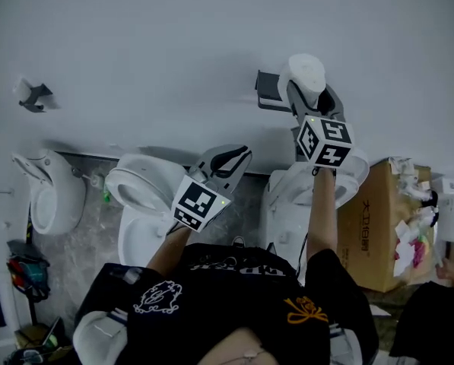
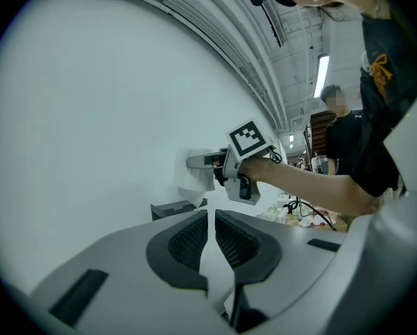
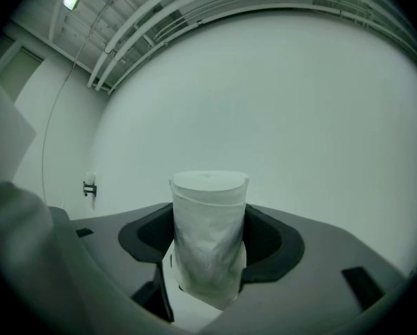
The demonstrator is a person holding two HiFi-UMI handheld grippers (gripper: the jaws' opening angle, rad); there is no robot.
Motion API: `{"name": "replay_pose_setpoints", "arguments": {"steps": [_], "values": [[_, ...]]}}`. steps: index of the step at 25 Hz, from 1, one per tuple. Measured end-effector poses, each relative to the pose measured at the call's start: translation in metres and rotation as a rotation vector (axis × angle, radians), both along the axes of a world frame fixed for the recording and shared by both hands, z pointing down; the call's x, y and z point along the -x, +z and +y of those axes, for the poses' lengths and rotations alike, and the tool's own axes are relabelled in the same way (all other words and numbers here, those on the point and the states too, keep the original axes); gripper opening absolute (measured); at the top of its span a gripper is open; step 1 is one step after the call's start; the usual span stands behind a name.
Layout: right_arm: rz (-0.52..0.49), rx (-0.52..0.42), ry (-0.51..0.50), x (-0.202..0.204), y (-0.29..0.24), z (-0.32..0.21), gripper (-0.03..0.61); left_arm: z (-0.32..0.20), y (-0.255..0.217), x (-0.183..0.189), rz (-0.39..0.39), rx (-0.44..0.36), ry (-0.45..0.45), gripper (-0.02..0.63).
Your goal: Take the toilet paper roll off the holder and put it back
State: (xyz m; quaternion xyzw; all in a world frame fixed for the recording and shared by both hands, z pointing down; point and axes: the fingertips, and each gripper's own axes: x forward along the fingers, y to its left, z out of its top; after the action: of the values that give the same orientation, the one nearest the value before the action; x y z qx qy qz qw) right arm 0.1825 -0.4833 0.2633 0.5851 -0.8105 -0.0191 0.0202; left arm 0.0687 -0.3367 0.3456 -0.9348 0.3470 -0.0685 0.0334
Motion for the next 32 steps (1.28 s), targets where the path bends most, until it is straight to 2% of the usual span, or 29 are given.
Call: {"name": "replay_pose_setpoints", "arguments": {"steps": [7,11,16,21,26,32], "values": [[0.047,0.040,0.048,-0.014,0.016,-0.061,0.291,-0.013,-0.001,-0.004,0.003,0.001,-0.013,0.048],[0.084,0.096,0.061,-0.018,0.041,-0.078,0.293,-0.018,0.004,-0.005,-0.003,0.014,-0.023,0.048],[0.015,0.109,0.112,-0.028,0.061,-0.090,0.293,-0.020,0.009,0.001,-0.014,0.032,-0.030,0.048],[-0.007,0.058,0.105,-0.029,0.061,-0.088,0.301,-0.013,0.010,0.010,-0.019,0.038,-0.042,0.048],[0.003,0.079,0.099,-0.027,0.063,-0.078,0.362,-0.004,0.010,0.018,-0.020,0.038,-0.039,0.048],[-0.003,0.059,0.085,-0.018,0.053,-0.041,0.368,0.011,0.012,0.027,-0.019,0.036,-0.020,0.048]]}}
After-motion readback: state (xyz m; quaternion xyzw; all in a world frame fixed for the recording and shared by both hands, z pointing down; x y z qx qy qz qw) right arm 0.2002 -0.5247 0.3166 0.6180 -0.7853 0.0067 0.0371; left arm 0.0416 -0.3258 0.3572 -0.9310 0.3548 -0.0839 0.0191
